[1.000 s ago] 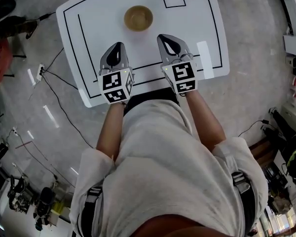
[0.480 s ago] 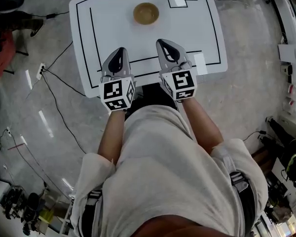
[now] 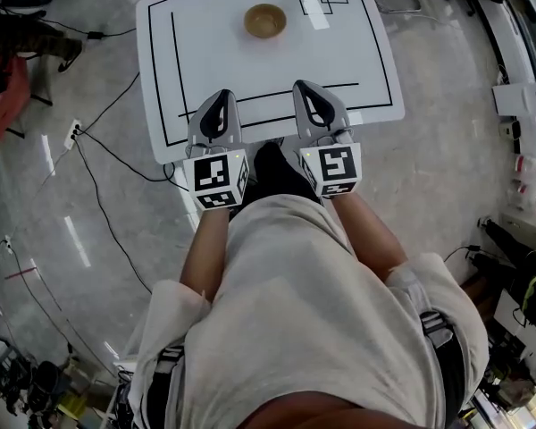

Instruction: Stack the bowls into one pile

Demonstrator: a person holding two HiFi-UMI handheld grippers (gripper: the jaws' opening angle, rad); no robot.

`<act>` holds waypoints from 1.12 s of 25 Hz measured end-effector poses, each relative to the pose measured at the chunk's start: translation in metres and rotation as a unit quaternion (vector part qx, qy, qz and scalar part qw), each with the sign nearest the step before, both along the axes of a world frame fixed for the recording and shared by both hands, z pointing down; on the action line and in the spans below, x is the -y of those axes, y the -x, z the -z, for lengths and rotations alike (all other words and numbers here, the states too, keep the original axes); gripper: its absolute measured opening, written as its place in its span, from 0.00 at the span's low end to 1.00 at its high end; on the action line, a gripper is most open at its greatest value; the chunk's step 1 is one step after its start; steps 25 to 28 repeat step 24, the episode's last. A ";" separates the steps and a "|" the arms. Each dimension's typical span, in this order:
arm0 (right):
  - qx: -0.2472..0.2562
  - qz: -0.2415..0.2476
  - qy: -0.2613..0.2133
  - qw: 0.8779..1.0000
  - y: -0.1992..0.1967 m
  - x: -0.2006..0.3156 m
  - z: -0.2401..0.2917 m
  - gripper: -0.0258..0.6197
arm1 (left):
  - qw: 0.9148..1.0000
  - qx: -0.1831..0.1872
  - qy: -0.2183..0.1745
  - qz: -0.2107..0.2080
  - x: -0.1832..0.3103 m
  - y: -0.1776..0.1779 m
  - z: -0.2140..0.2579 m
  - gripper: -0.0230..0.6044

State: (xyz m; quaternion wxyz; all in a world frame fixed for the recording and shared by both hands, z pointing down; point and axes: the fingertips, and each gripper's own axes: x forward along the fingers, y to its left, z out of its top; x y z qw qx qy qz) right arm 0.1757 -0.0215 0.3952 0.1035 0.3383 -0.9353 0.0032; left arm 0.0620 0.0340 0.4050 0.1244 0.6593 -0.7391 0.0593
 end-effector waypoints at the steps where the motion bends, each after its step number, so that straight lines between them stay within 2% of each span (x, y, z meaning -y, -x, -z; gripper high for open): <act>1: -0.002 -0.003 -0.005 1.000 -0.003 -0.005 0.002 0.04 | 1.000 -0.002 -0.001 -0.001 -0.005 -0.003 0.001 0.04; 8: -0.006 0.001 -0.019 1.000 -0.006 -0.032 0.010 0.04 | 1.000 -0.008 -0.015 -0.004 -0.034 -0.015 0.003 0.04; 12: -0.006 0.000 -0.020 1.000 -0.004 -0.042 0.012 0.04 | 1.000 -0.002 -0.021 0.000 -0.045 -0.009 0.007 0.04; 20: 0.002 -0.013 -0.024 1.000 -0.019 -0.045 0.022 0.04 | 0.999 0.019 -0.034 -0.001 -0.056 -0.015 0.020 0.04; 28: 0.001 -0.017 -0.021 1.000 -0.019 -0.047 0.021 0.04 | 0.999 0.019 -0.034 0.003 -0.060 -0.007 0.019 0.04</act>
